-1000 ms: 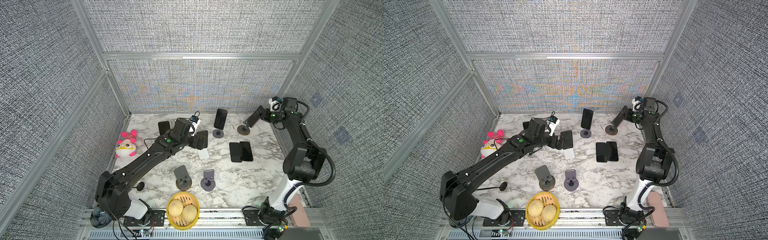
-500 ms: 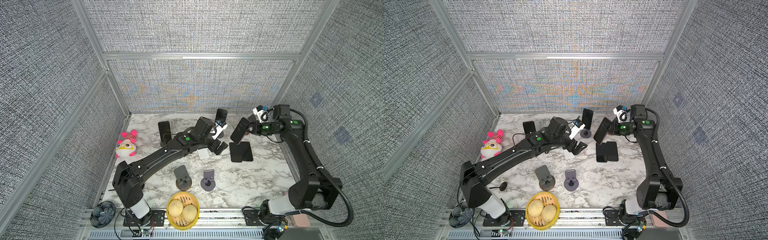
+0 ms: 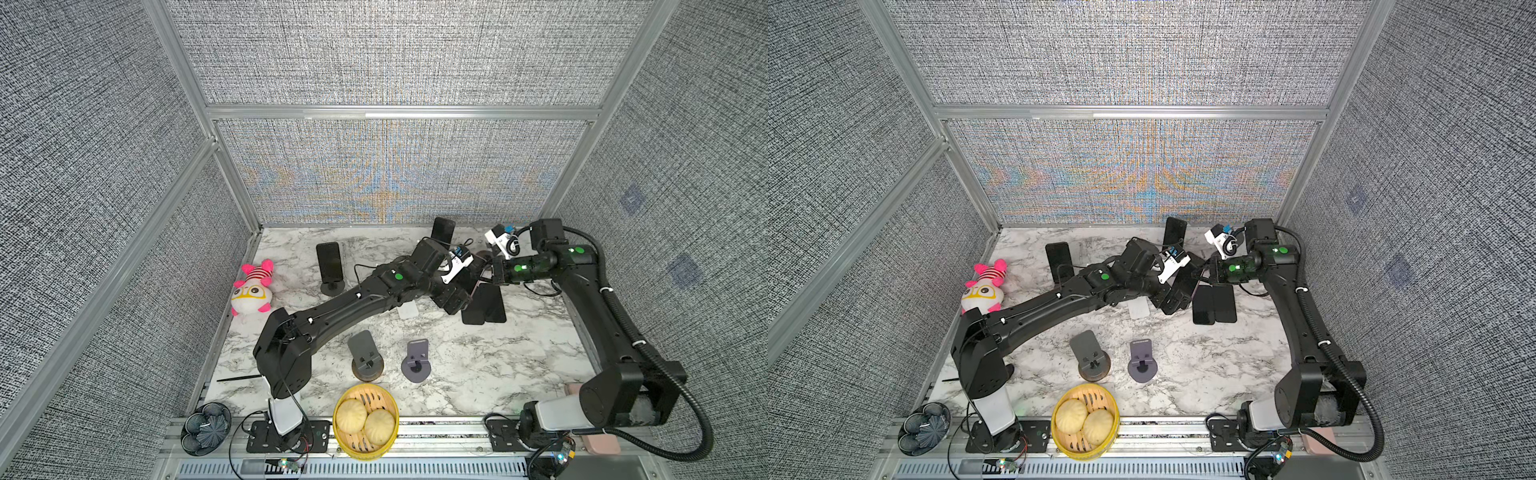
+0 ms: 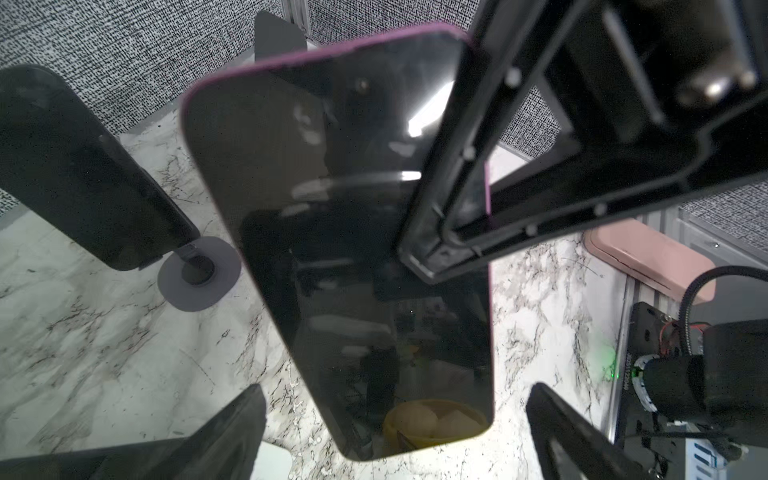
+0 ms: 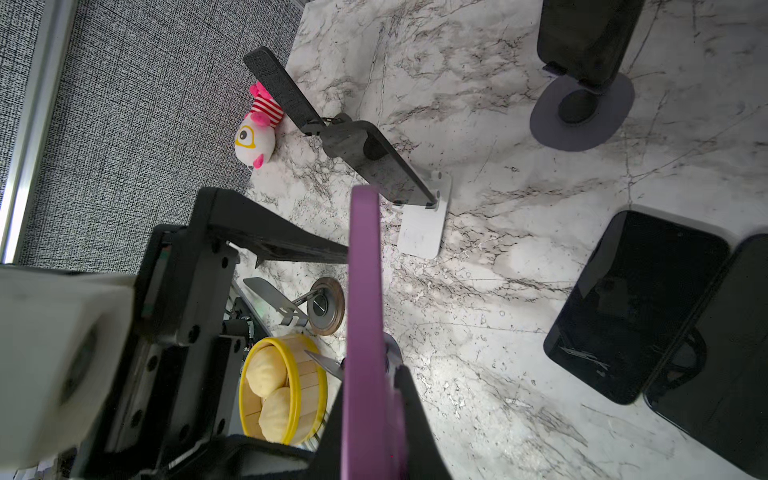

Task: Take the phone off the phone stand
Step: 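Bring the phone to the left gripper while the left gripper closes on it, then open the right gripper and draw it back while the left gripper holds the phone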

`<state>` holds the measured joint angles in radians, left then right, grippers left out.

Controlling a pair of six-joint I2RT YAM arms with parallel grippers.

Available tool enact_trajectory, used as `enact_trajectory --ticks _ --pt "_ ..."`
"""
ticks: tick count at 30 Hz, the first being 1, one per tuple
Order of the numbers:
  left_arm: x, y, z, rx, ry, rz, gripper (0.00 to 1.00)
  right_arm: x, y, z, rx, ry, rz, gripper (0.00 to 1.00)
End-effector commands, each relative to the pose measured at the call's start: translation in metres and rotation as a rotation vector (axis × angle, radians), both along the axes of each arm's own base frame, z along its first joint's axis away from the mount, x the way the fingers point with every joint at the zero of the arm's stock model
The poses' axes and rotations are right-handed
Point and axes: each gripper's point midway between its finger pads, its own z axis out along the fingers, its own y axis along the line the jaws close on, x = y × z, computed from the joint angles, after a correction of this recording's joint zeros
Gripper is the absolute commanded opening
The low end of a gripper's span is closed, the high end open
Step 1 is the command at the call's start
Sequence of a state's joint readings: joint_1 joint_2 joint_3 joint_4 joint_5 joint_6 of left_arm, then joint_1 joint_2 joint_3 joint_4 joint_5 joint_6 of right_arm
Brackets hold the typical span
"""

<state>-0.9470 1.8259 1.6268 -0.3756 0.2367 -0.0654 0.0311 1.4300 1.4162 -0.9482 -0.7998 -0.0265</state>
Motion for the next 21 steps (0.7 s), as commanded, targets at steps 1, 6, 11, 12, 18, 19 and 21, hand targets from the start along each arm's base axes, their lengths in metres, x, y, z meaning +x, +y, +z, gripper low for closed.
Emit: enact_trajectory --ticks 1,6,11,12,18,19,21 --pt "0.005 -0.01 0.009 -0.064 0.014 0.025 0.99 0.002 0.006 0.01 0.055 -0.038 0.013 0.05" --pt "0.012 -0.015 0.002 -0.066 0.006 0.043 0.96 0.004 0.01 0.012 0.096 -0.049 0.015 0.04" --pt "0.016 -0.015 -0.002 -0.051 0.011 0.059 0.84 0.005 0.01 0.011 0.097 -0.054 0.019 0.04" --pt "0.016 -0.015 -0.003 -0.048 0.011 0.059 0.82 0.005 0.01 0.01 0.095 -0.055 0.021 0.04" --pt "0.016 -0.014 -0.001 -0.038 0.009 0.063 0.72 0.006 0.01 0.005 0.087 -0.045 0.019 0.05" --pt "0.017 -0.013 0.0 -0.038 0.007 0.066 0.71 0.007 0.009 0.004 0.083 -0.043 0.017 0.04" --pt "0.017 -0.014 0.0 -0.038 0.009 0.066 0.64 0.008 0.009 0.003 0.081 -0.042 0.016 0.05"
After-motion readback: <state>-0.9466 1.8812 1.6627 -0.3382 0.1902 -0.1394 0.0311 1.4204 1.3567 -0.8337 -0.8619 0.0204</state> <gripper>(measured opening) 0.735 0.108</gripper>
